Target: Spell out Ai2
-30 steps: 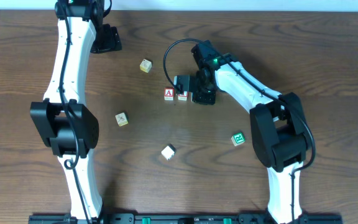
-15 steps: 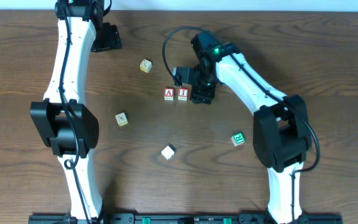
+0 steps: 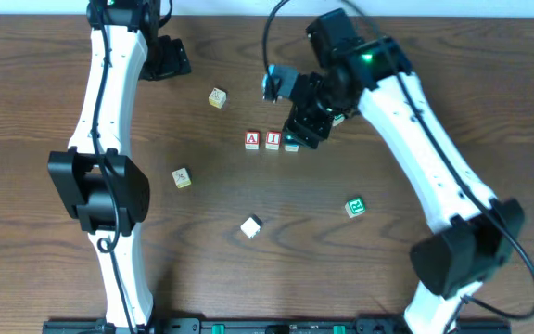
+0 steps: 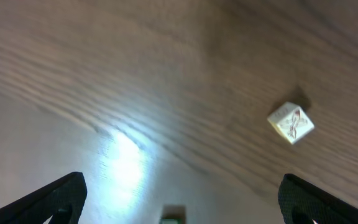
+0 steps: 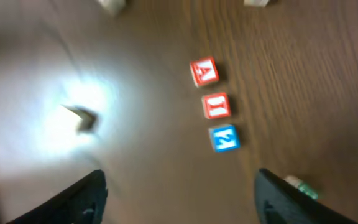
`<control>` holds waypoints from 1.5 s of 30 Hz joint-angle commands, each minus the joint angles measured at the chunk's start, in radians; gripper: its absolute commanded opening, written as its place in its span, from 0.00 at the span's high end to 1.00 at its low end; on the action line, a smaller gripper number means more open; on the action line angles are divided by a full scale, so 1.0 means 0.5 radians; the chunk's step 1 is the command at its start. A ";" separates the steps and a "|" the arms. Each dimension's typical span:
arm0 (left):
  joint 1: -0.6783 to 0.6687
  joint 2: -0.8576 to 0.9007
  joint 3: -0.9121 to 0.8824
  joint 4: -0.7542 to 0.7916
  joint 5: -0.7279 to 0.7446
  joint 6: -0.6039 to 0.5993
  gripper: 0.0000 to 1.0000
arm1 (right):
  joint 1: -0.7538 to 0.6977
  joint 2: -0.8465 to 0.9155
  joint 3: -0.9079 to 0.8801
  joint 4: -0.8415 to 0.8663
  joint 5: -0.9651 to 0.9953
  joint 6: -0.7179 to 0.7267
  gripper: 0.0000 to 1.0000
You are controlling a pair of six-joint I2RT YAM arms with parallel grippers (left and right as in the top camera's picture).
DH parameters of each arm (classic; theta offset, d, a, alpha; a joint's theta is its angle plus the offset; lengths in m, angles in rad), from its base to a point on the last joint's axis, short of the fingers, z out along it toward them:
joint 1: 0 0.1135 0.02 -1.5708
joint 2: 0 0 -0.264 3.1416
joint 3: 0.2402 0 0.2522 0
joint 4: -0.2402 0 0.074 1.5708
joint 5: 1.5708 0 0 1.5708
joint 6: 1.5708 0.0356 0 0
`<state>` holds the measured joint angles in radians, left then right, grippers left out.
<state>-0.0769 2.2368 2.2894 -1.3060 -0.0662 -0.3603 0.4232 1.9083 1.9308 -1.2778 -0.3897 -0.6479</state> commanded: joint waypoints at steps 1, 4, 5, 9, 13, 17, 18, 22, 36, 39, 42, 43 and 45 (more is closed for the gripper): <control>-0.007 -0.015 0.037 -0.078 0.088 -0.187 0.00 | -0.034 -0.004 0.018 -0.035 -0.158 0.520 0.32; -0.007 -0.014 0.037 -0.241 0.378 -0.185 0.00 | -0.030 -0.002 -0.013 -0.041 -0.168 0.655 0.65; -0.008 -0.012 0.035 -0.269 0.476 -0.169 0.02 | -0.024 0.002 -0.026 -0.042 -0.172 0.653 0.83; -0.031 -0.011 0.027 -0.285 0.718 0.060 0.85 | -0.034 0.002 -0.070 -0.070 -0.172 0.722 0.98; -0.013 -0.014 0.027 -0.362 0.965 0.352 0.94 | -0.172 0.002 -0.091 -0.220 -0.197 0.728 0.99; 0.109 -0.047 0.025 -0.383 1.344 0.576 0.94 | -0.446 0.001 -0.100 -0.409 -0.472 0.540 0.98; 0.155 -0.063 0.014 -0.383 1.406 0.618 0.94 | -0.537 0.000 -0.117 -0.463 -0.605 0.409 0.98; 0.287 -0.104 -0.221 -0.269 1.794 0.870 0.94 | -0.879 -0.002 -0.372 -0.424 -1.022 0.140 0.98; 0.008 -0.104 -1.039 0.664 1.899 0.480 0.94 | -0.814 0.021 -1.287 1.137 -1.221 1.221 0.99; 0.017 -0.104 -1.140 0.683 1.887 0.483 0.94 | -0.780 0.063 -1.336 1.264 -1.216 1.300 0.99; 0.011 -0.104 -1.291 0.748 1.887 0.495 0.94 | -0.766 0.149 -1.339 1.323 -1.218 1.383 0.99; 0.010 -0.104 -1.323 0.777 1.886 0.495 0.94 | -0.765 0.172 -1.339 1.331 -1.218 1.392 0.99; 0.008 -0.104 -1.403 0.864 1.892 0.484 0.94 | -0.764 0.211 -1.339 1.338 -1.218 1.392 0.99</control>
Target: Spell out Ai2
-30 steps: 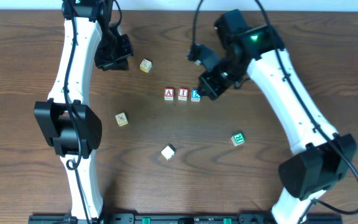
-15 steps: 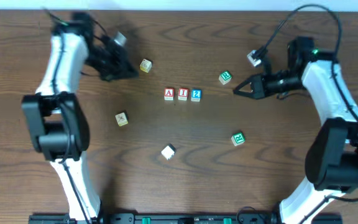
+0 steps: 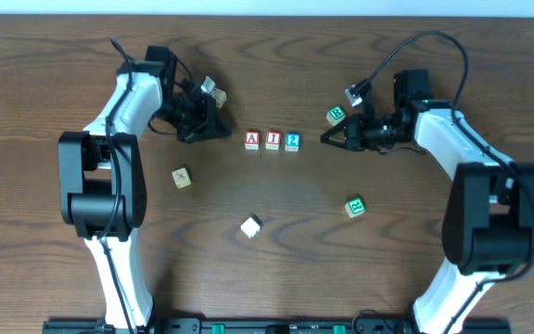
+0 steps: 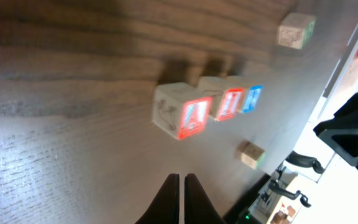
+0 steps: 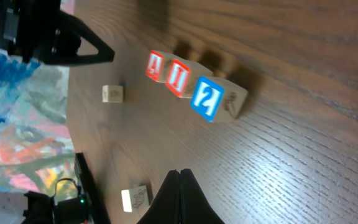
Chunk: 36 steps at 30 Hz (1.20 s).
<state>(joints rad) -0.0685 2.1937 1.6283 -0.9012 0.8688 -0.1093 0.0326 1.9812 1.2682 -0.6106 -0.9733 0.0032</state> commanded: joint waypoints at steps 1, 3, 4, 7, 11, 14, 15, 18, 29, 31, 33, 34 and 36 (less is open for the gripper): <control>-0.008 -0.018 -0.112 0.087 0.021 -0.022 0.94 | 0.021 0.075 -0.014 0.004 -0.043 0.090 0.99; -0.008 -0.018 -0.164 0.158 -0.009 -0.031 0.94 | 0.028 0.098 -0.014 0.014 -0.022 0.098 0.99; -0.008 -0.018 -0.186 0.192 -0.066 -0.071 0.94 | 0.034 0.112 -0.014 0.021 -0.003 0.107 0.98; -0.008 -0.018 -0.226 0.304 -0.083 -0.098 0.94 | 0.048 0.134 -0.014 0.050 0.003 0.142 0.99; -0.011 -0.018 -0.227 0.408 -0.178 -0.179 0.94 | 0.090 0.137 -0.014 0.086 0.114 0.181 0.99; -0.023 -0.016 -0.227 0.447 -0.188 -0.195 0.94 | 0.111 0.138 -0.014 0.104 0.167 0.205 0.99; -0.030 -0.016 -0.228 0.464 -0.188 -0.201 0.94 | 0.119 0.138 -0.014 0.121 0.176 0.219 0.99; -0.066 -0.016 -0.228 0.531 -0.190 -0.258 0.94 | 0.136 0.140 -0.014 0.146 0.262 0.249 0.99; -0.157 -0.016 -0.228 0.570 -0.237 -0.369 0.94 | 0.151 0.202 -0.014 0.281 0.278 0.316 0.99; -0.158 -0.016 -0.228 0.571 -0.238 -0.374 0.94 | 0.154 0.216 -0.014 0.294 0.277 0.316 0.99; -0.159 -0.016 -0.228 0.571 -0.240 -0.391 0.94 | 0.161 0.227 -0.014 0.298 0.277 0.316 0.99; -0.159 -0.016 -0.227 0.570 -0.242 -0.399 0.94 | 0.167 0.234 -0.014 0.302 0.278 0.316 0.99; -0.167 -0.016 -0.228 0.572 -0.245 -0.405 0.94 | 0.179 0.244 -0.014 0.313 0.277 0.322 0.99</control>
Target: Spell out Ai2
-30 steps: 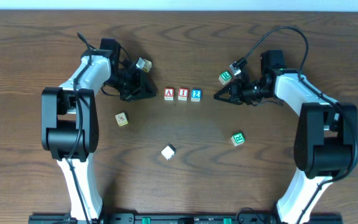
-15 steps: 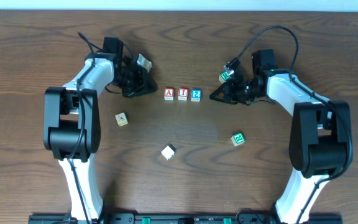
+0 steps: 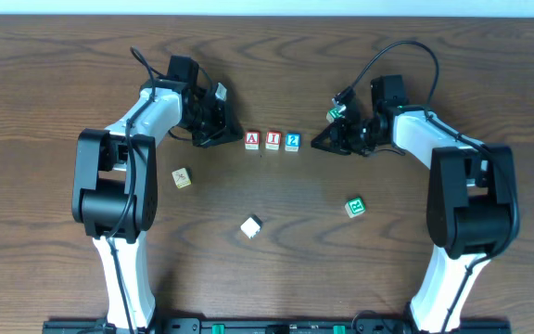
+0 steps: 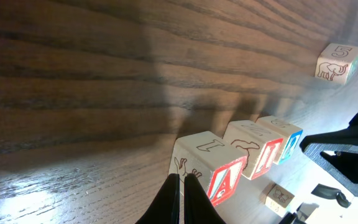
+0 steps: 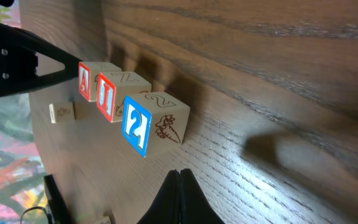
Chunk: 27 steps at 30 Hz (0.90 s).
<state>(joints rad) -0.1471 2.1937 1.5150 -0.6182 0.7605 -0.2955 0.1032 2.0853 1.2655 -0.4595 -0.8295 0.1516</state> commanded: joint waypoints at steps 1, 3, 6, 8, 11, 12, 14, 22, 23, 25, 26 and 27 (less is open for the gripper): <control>-0.018 -0.016 -0.002 0.005 -0.046 -0.041 0.94 | 0.043 0.042 -0.008 0.021 -0.011 0.026 0.99; -0.032 -0.016 -0.002 0.004 -0.076 -0.048 0.94 | 0.047 0.053 -0.008 0.040 -0.010 0.035 0.99; -0.050 -0.016 -0.002 0.011 -0.089 -0.060 0.94 | 0.047 0.056 -0.008 0.061 -0.009 0.055 0.99; -0.057 -0.016 -0.002 0.005 -0.124 -0.095 0.94 | 0.047 0.056 -0.008 0.074 -0.009 0.055 0.99; -0.063 -0.016 -0.002 0.006 -0.130 -0.099 0.94 | 0.053 0.060 -0.008 0.084 0.007 0.056 0.99; -0.063 -0.016 -0.002 0.007 -0.130 -0.099 0.94 | 0.059 0.062 -0.008 0.085 0.016 0.056 0.99; -0.063 -0.016 -0.002 0.005 -0.158 -0.099 0.94 | 0.071 0.072 -0.008 0.089 0.021 0.058 0.99; -0.064 -0.015 -0.002 0.011 -0.169 -0.100 0.94 | 0.089 0.094 -0.008 0.160 0.021 0.137 0.99; -0.064 -0.015 -0.002 0.011 -0.169 -0.104 0.94 | 0.090 0.094 -0.008 0.165 0.021 0.146 0.99; -0.065 -0.015 -0.002 0.011 -0.169 -0.113 0.94 | 0.101 0.094 -0.008 0.172 0.021 0.148 0.99; -0.065 -0.015 -0.002 0.012 -0.169 -0.117 0.94 | 0.111 0.094 -0.008 0.179 0.021 0.161 0.99; -0.066 -0.015 -0.002 0.013 -0.169 -0.122 0.94 | 0.122 0.094 -0.008 0.191 0.021 0.161 0.99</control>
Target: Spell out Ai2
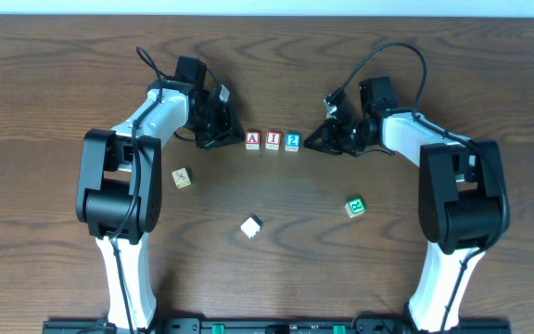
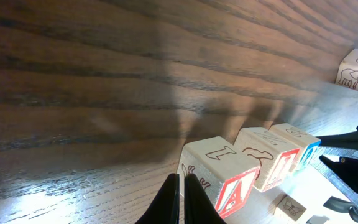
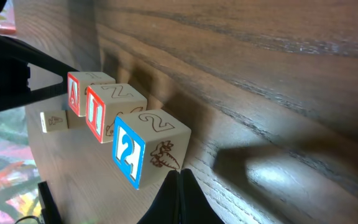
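Three wooden blocks stand in a row at the table's middle: red A (image 1: 252,140), red I (image 1: 273,140), blue 2 (image 1: 292,141). My left gripper (image 1: 238,140) is shut and empty, its tip at the left side of the A block (image 2: 219,175). My right gripper (image 1: 307,146) is shut and empty, its tip at the right side of the 2 block (image 3: 148,149). The I block (image 3: 107,107) sits between them, touching both neighbours.
Loose blocks lie about: a tan one (image 1: 183,178) at the left, a white one (image 1: 251,226) toward the front, a green-lettered one (image 1: 355,206) at the right, another green one (image 1: 332,112) by the right arm. A block marked 5 (image 2: 357,70) lies far off.
Both shut grippers have moved a little closer to the row, the left tip toward the A block and the right tip toward the 2 block. The blocks stay put.
First the right gripper hovered open above the A, I, 2 row while the left was open, high over the table. Then both were shut and low, either side of the row. Since then they have closed in on its ends.
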`<control>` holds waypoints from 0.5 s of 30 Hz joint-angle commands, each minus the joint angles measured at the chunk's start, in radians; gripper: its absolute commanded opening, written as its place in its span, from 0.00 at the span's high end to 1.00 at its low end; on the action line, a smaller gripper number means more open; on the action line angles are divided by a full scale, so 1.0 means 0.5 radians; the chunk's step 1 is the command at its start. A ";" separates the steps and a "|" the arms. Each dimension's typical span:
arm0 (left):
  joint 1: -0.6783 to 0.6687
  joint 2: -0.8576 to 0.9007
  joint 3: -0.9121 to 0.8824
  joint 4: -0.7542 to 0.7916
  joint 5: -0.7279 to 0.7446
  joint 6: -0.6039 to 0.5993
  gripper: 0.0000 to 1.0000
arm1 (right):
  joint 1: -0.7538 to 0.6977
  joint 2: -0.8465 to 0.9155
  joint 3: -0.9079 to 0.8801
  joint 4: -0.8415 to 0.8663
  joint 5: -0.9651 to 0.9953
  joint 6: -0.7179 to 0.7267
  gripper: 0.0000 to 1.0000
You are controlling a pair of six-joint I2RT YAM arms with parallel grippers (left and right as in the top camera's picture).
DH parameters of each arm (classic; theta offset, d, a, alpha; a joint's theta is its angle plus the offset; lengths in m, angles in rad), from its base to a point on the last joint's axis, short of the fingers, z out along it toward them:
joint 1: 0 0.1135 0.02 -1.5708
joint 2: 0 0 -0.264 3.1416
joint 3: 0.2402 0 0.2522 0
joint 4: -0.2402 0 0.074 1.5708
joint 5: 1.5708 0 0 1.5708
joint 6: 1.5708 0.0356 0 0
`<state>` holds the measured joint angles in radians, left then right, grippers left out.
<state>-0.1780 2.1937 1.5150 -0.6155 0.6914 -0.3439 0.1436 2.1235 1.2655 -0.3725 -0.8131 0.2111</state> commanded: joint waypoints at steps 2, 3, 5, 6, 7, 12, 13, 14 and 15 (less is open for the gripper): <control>-0.006 -0.015 -0.002 0.008 -0.031 -0.033 0.94 | 0.062 0.018 -0.008 0.045 -0.011 0.060 0.99; -0.007 -0.015 -0.002 0.010 -0.031 -0.034 0.94 | 0.069 0.018 -0.008 0.056 -0.010 0.077 0.99; -0.012 -0.015 -0.002 0.021 -0.029 -0.040 0.94 | 0.079 0.018 -0.008 0.075 -0.005 0.089 0.99; -0.014 -0.015 -0.002 0.024 -0.028 -0.045 0.94 | 0.079 0.018 -0.008 0.077 -0.005 0.093 0.99; -0.018 -0.015 -0.002 0.027 -0.028 -0.048 0.94 | 0.079 0.018 -0.008 0.079 -0.005 0.094 0.99; -0.031 -0.015 -0.002 0.031 -0.021 -0.050 0.94 | 0.079 0.018 -0.008 0.080 -0.005 0.095 0.99; -0.031 -0.015 -0.002 0.031 -0.021 -0.055 0.94 | 0.080 0.018 -0.008 0.080 -0.005 0.095 0.99; -0.031 -0.015 -0.002 0.031 -0.021 -0.055 0.94 | 0.081 0.018 -0.008 0.082 -0.005 0.095 0.99; -0.031 -0.015 -0.002 0.031 -0.021 -0.055 0.94 | 0.082 0.018 -0.008 0.084 -0.005 0.095 0.99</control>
<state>-0.1894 2.1937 1.5150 -0.6006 0.6910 -0.3664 0.1757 2.1235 1.2655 -0.3351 -0.8108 0.2462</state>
